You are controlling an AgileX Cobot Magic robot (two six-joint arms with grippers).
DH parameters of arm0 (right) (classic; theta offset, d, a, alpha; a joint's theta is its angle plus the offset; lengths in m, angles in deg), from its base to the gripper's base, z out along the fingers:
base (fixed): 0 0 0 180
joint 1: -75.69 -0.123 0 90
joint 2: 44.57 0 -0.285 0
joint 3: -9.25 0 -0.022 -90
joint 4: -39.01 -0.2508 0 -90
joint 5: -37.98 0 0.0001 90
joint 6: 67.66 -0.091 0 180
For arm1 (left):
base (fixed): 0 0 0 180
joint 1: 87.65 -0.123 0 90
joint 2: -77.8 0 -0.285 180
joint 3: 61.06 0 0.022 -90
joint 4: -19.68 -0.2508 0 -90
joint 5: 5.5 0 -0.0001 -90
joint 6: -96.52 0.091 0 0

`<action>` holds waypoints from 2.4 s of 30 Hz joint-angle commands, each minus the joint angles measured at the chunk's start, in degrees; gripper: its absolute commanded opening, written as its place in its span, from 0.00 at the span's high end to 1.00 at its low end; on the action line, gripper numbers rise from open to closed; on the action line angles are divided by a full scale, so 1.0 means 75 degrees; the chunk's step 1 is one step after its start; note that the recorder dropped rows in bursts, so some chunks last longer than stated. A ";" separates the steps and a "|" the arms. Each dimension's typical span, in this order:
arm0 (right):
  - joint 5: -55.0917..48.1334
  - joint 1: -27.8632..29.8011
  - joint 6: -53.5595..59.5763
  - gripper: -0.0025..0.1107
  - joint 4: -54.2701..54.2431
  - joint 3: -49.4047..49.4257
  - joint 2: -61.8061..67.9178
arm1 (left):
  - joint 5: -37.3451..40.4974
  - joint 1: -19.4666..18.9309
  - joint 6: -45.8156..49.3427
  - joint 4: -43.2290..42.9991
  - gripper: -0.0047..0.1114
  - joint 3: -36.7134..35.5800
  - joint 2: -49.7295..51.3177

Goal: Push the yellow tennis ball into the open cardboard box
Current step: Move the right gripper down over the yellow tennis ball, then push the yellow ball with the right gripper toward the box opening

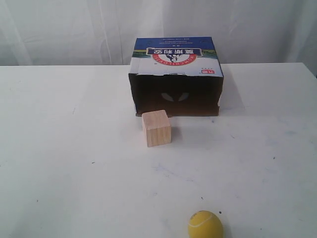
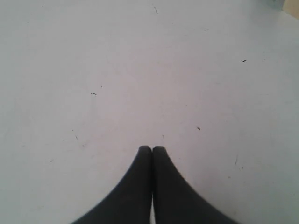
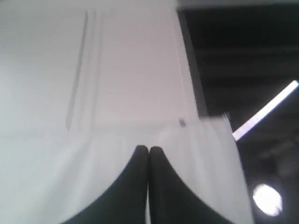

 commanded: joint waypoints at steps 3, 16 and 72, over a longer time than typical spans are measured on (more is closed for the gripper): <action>-0.6706 0.0087 0.3059 0.98 0.0085 -0.1250 0.3988 | 0.0213 0.0050 0.0006 0.0107 0.96 -0.0014 -0.0028; -1.3605 -0.1095 0.6572 0.98 -0.6345 -0.1460 0.5997 | 0.0213 0.0050 0.0006 0.0107 0.96 -0.0014 -0.0028; -0.5408 -0.4043 0.7399 0.98 -0.6640 0.1679 0.6630 | 0.0213 0.0050 0.0006 0.0107 0.96 -0.0014 -0.0028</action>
